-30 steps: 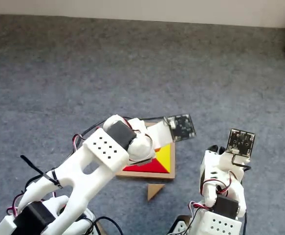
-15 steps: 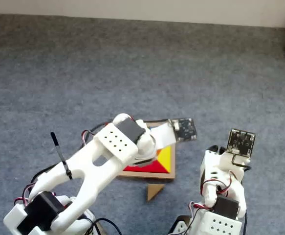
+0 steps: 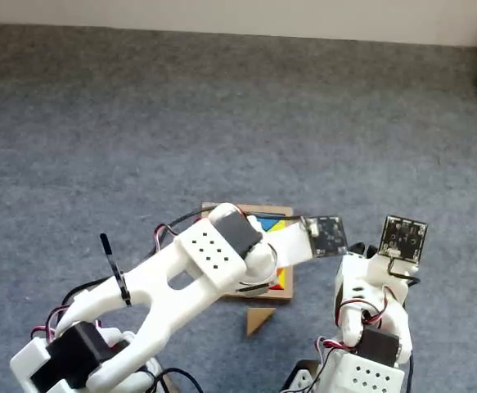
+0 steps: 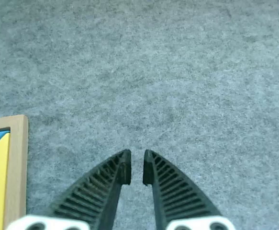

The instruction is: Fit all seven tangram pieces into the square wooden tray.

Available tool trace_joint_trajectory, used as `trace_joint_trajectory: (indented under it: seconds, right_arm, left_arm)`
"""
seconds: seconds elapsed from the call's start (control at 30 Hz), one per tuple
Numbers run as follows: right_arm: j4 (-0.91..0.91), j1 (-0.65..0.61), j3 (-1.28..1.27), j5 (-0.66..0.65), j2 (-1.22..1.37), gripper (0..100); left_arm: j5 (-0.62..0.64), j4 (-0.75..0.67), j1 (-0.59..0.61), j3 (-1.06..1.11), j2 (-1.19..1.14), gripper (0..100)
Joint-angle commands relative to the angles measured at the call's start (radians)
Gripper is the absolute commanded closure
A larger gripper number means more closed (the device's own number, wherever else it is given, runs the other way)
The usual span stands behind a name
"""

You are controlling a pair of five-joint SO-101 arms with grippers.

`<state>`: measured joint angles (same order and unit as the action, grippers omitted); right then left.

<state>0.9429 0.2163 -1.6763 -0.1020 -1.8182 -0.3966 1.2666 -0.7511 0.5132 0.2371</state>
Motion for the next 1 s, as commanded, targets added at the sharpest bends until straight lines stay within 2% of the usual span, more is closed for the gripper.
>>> trace_joint_trajectory:
  seconds: [0.0,0.13,0.27,0.37,0.7,0.87,0.97]
  right_arm:
    - [-0.004,-0.012,-0.104,0.003,-0.005,94.4]
    - [-0.004,-0.012,-0.104,0.003,-0.005,94.4]
    - [-0.004,-0.012,-0.104,0.003,-0.005,94.4]
    - [-0.004,-0.012,-0.104,0.003,-0.005,94.4]
    - [-0.004,-0.012,-0.104,0.003,-0.005,94.4]
    - [-0.004,-0.012,-0.104,0.003,-0.005,94.4]
    - [-0.004,-0.010,-0.104,0.003,-0.005,94.4]
  left_arm:
    - [0.041,0.002,0.027,-0.010,0.004,88]
    - [0.055,0.008,0.097,-0.015,0.005,83]
    - [0.152,0.008,0.154,-0.018,0.007,75]
    - [0.149,0.009,0.150,-0.018,0.010,76]
    - [0.158,0.002,0.045,-0.010,0.004,82]
    - [0.276,0.002,-0.027,-0.008,0.001,82]
    - [0.287,-0.021,-0.071,0.022,0.001,82]
